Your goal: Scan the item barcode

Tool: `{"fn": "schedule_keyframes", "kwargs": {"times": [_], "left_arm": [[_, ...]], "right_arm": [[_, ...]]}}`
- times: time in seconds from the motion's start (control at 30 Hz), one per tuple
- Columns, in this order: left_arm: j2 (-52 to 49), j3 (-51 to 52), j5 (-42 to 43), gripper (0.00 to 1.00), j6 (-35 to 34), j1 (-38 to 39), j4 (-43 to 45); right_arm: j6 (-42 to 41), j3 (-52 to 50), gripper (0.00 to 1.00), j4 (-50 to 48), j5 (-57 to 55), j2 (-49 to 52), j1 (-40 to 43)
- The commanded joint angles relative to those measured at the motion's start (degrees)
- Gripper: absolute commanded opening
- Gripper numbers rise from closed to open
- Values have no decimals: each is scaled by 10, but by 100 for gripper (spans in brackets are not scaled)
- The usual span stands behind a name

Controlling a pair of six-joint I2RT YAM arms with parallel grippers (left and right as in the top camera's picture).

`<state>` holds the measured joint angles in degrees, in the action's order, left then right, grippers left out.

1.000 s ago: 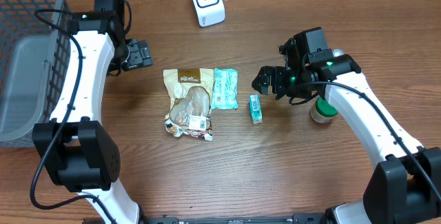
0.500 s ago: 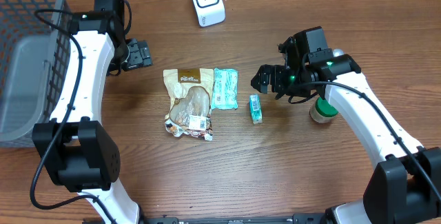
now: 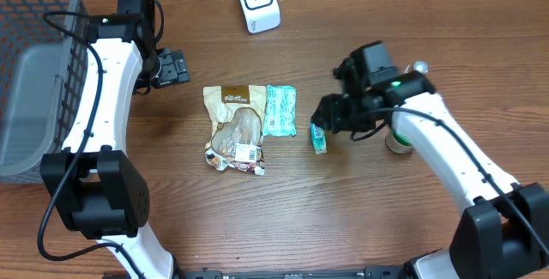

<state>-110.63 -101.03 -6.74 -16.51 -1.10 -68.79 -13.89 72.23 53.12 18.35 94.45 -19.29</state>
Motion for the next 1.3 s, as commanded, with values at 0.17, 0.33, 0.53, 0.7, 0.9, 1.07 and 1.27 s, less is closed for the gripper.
{"fn": "schedule_keyframes", "kwargs": {"times": [0.17, 0.33, 0.53, 0.7, 0.9, 1.07, 1.27], "left_arm": [[9, -9, -7, 100, 2, 4, 1], [9, -9, -7, 100, 2, 4, 1], [9, -9, -7, 100, 2, 4, 1], [9, -9, -7, 99, 2, 4, 1], [9, -9, -7, 100, 2, 4, 1], [9, -9, -7, 99, 2, 4, 1], [9, -9, -7, 100, 2, 4, 1]], "right_arm": [[-60, -19, 62, -1, -217, -5, -123], [-72, -54, 77, -39, -243, -5, -138], [-71, -97, 78, -105, -234, -4, -137], [-71, -127, 77, -153, -197, -1, -138], [-71, -131, 76, -158, -193, 1, -137], [-48, -131, 75, -160, -167, 1, -137], [-48, -131, 72, -173, -165, 1, -137]]}}
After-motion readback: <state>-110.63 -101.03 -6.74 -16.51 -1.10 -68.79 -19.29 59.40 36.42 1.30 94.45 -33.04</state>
